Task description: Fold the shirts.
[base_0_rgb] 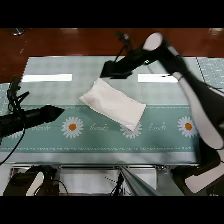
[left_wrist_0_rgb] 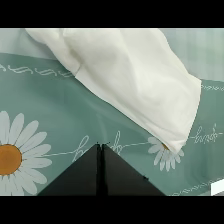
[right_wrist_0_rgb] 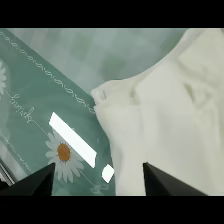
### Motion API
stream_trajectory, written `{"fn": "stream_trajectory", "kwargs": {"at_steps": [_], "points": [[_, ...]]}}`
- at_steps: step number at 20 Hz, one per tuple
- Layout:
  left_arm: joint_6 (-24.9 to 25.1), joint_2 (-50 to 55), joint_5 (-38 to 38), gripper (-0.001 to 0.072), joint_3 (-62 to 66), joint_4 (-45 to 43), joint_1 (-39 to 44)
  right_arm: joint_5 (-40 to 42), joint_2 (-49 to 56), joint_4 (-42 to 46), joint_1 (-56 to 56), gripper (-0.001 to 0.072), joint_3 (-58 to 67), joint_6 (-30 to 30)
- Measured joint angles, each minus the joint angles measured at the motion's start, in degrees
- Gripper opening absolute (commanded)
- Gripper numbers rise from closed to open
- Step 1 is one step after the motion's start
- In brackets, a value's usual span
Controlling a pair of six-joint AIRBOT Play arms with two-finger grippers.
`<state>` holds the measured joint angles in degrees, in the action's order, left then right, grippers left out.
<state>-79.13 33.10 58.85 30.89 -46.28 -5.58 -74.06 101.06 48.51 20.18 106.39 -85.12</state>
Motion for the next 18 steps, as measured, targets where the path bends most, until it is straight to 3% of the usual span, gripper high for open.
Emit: {"fn": "stream_trajectory", "kwargs": {"at_steps": [4,6,9,11,13,18], "points": [[-0.2,0.1,0.0,0.0018,-0.2,0.1,0.3,-7.4,-15.1,13.3,-9.6,0.0629,-9.2,-1.9],[-0.2,0.1,0.1,0.0018,-0.2,0.2,0.9,-2.8,-25.8,18.8,-13.2,0.0628,-22.9,-4.5],[-0.2,0.2,0.2,0.0018,-0.2,0.2,2.3,11.0,-43.6,21.6,-16.1,0.0625,-51.0,-12.9],[-0.2,0.2,0.0,0.0018,-0.2,0.2,3.3,20.8,-53.0,17.9,-16.6,0.0624,-68.1,-18.6],[-0.2,0.2,-0.6,0.0018,-0.2,0.3,4.1,27.9,-57.9,10.6,-16.0,0.0624,-79.7,-19.8],[-0.2,1.5,-3.3,0.0018,-0.2,3.0,5.0,34.4,-54.1,-3.5,-13.2,0.0624,-88.5,-11.7]]}}
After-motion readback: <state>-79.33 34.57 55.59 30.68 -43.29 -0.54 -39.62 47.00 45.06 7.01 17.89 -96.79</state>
